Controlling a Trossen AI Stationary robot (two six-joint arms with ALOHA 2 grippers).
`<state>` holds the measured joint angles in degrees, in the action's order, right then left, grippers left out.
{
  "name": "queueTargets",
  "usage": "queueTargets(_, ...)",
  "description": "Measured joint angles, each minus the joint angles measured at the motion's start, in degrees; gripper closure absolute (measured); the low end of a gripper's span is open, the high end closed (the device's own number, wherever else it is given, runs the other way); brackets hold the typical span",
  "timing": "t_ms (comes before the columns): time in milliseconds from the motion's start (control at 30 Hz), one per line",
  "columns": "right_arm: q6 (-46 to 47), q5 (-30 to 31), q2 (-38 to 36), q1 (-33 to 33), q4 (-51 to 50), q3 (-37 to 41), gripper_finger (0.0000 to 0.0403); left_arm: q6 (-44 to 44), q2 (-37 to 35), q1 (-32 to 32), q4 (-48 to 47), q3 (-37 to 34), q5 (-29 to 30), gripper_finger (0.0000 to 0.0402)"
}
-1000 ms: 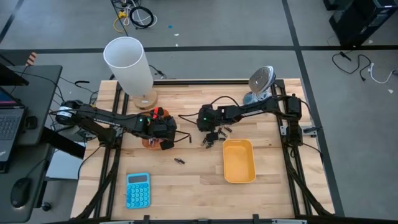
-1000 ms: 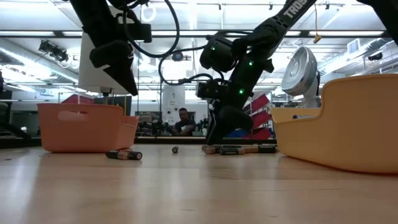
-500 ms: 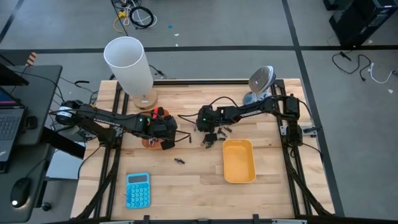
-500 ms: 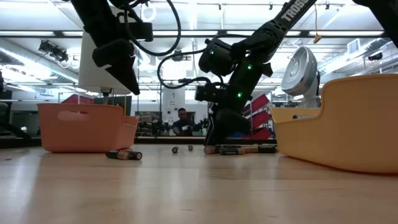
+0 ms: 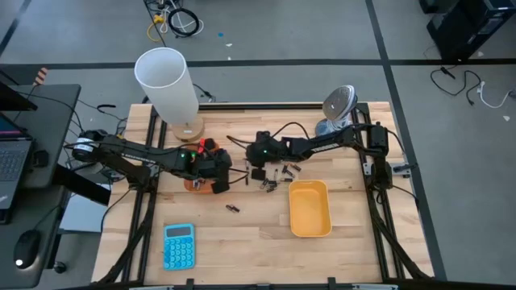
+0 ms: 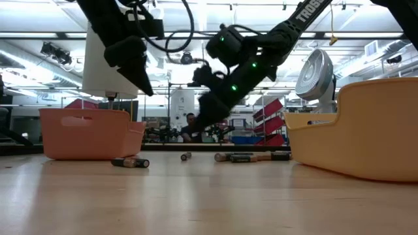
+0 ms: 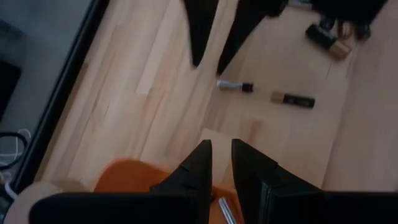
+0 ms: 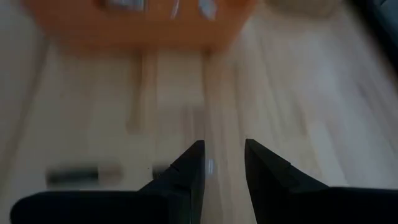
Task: Sort batteries
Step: Put the silver battery into the orange bin
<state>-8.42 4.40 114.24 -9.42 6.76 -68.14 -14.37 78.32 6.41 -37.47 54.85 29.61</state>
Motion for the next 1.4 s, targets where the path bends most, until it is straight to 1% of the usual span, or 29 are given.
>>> queueTargets(133,8.15,0.04,0.00,0.93,5.88,0.00,0.0304,1.92,0.00,-0.01,2.42,0.00,0.58,0.0338)
queueTargets(333,10.18,0.29,0.04,1.97,5.87,0.00,0.0304,2.12,0.00,-0.02,2.88,0.00,0.69,0.0338)
queueTargets(533,15.23,7.60,0.07,2.72,0.63,0.00,0.0304,2.12,0.00,-0.02,2.91,0.00,0.69,0.0338)
queueTargets(700,23.14,8.06,0.07,2.66,-4.96,0.00,0.0304,2.12,0.00,-0.02,2.90,0.00,0.69,0.0338)
queueTargets(900,29.54,8.93,0.07,2.20,-10.98,0.00,0.0301,2.12,0.00,-0.02,2.90,0.00,0.69,0.0338)
queueTargets(1000,31.63,8.95,0.07,1.84,-11.93,0.00,0.0295,2.13,0.00,-0.02,2.90,0.00,0.69,0.0338)
queueTargets(1067,32.59,7.88,0.07,1.76,-11.59,0.00,0.0290,2.12,0.00,-0.02,2.90,0.00,0.69,0.0338)
queueTargets(1233,32.87,7.96,0.07,1.80,-8.04,0.00,0.0272,2.13,0.00,-0.02,2.88,0.00,0.71,0.0338)
queueTargets(1400,33.05,7.98,0.07,1.94,-7.67,0.00,0.0257,2.14,0.00,-0.02,2.85,0.00,0.73,0.0338)
